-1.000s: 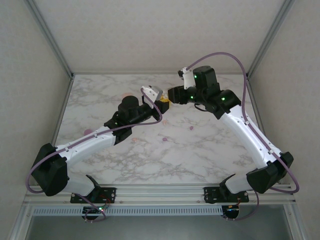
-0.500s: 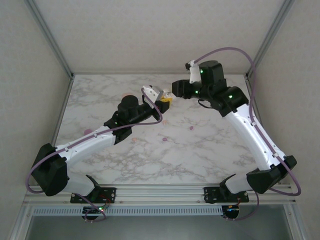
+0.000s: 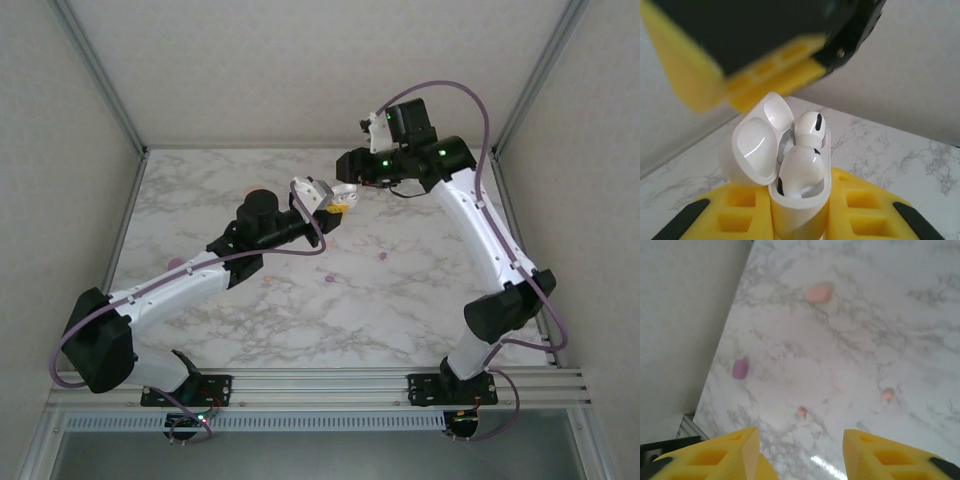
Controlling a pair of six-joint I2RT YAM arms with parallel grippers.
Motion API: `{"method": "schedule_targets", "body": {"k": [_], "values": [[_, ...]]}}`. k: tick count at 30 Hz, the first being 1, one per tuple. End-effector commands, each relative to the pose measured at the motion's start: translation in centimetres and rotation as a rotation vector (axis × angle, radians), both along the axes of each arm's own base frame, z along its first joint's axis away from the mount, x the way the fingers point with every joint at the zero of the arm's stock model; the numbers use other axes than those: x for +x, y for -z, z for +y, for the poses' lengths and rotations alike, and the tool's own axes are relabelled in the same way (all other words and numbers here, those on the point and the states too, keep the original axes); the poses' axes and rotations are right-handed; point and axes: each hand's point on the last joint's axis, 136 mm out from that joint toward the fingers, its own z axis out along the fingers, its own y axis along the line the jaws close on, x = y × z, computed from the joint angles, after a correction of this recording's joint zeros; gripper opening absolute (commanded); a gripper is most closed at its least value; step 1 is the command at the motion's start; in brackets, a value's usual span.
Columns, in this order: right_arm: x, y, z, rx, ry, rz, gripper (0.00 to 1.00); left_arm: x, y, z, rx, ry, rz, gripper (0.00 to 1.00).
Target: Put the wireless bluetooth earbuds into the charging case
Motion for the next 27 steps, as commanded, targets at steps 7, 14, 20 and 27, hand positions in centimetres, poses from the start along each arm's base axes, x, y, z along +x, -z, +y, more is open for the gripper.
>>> {"method": "schedule_targets", "body": {"k": [7, 14, 20, 27], "values": [[-3.5, -0.8, -0.5, -0.011, -0.114, 0.047, 0.46, -0.4, -3.8, 0.6, -0.038, 0.0, -0.082, 0.2], [-4.8, -0.9, -1.4, -0.008, -0.112, 0.042, 0.45, 0.0, -3.9, 0.6, -0.055, -0.018, -0.064, 0.2], [-3.2, -1.4, -4.1, -0.049, 0.038, -0.05, 0.47, 0.2, -3.4, 0.6, -0.06, -0.027, -0.029, 0.2], [-0.8, 0.6, -10.6, -0.125, 0.358, -0.103, 0.51, 3.4, 1.7, 0.9, -0.039, -0.11, 0.279, 0.21]]}}
